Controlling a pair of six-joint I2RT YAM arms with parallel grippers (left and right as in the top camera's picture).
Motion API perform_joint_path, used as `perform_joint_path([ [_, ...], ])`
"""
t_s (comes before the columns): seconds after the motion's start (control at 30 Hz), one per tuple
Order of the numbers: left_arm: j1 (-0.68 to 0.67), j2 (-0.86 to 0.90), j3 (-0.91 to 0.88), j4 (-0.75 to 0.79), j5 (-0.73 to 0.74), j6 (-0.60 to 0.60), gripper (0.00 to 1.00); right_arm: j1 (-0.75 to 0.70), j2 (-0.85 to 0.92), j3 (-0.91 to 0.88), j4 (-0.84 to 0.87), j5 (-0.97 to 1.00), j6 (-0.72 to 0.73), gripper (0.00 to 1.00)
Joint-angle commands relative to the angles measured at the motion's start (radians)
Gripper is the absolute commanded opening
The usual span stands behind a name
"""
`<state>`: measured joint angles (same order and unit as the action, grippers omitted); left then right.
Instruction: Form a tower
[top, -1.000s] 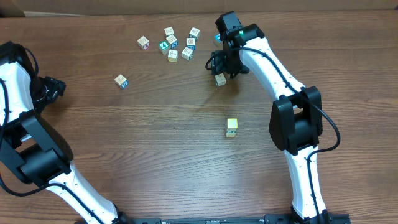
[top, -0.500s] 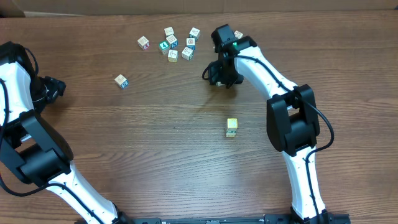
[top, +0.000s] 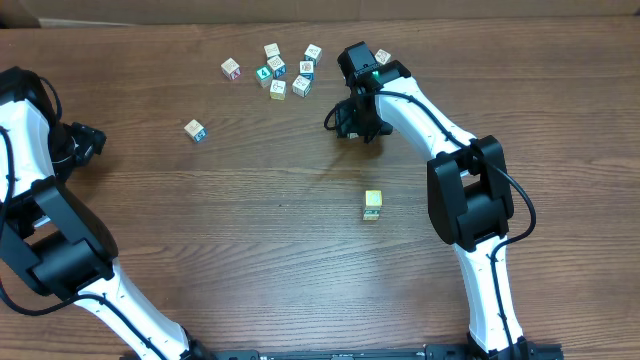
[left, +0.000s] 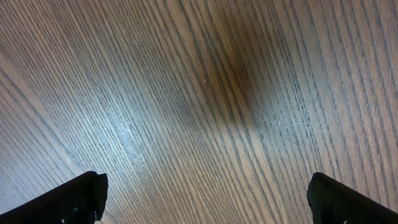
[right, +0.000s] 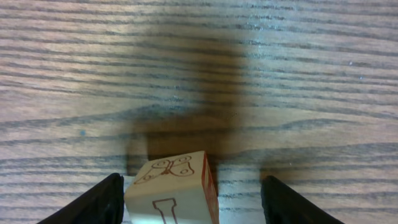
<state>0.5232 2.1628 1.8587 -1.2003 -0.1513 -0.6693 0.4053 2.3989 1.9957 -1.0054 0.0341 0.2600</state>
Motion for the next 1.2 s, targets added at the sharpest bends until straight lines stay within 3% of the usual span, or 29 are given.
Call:
perform_joint_path([
  [0.0, -0.013, 0.007, 0.015, 0.001, -0.009, 0.019, 1.00, -0.002, 0.003, 0.046, -0.005, 0.016, -0.004, 0.70],
  [0.13, -0.013, 0.007, 0.015, 0.001, -0.009, 0.019, 1.00, -0.002, 0.003, 0.061, -0.006, 0.016, -0.003, 0.75],
  [0.23, -0.013, 0.007, 0.015, 0.002, -0.009, 0.019, 1.00, -0.002, 0.003, 0.061, -0.006, 0.016, -0.003, 0.89],
  [0.3, -0.013, 0.007, 0.015, 0.001, -0.009, 0.019, 1.00, -0.002, 0.003, 0.061, -0.006, 0.016, -0.003, 0.90],
  [0.47, -0.013, 0.007, 0.015, 0.002, -0.009, 0.019, 0.99, -0.002, 0.003, 0.061, -0.010, 0.016, -0.003, 0.63],
  [0.67, -0.013, 0.007, 0.015, 0.002, -0.009, 0.019, 0.99, -0.002, -0.003, 0.062, -0.018, 0.016, -0.003, 0.53],
  [0.8, -0.013, 0.007, 0.015, 0.002, -0.009, 0.019, 0.99, -0.002, -0.005, 0.062, -0.025, 0.016, -0.004, 0.41],
  [1.17, -0.013, 0.007, 0.015, 0.002, -0.009, 0.019, 0.99, -0.002, -0.005, 0.062, -0.027, 0.017, -0.049, 0.40],
])
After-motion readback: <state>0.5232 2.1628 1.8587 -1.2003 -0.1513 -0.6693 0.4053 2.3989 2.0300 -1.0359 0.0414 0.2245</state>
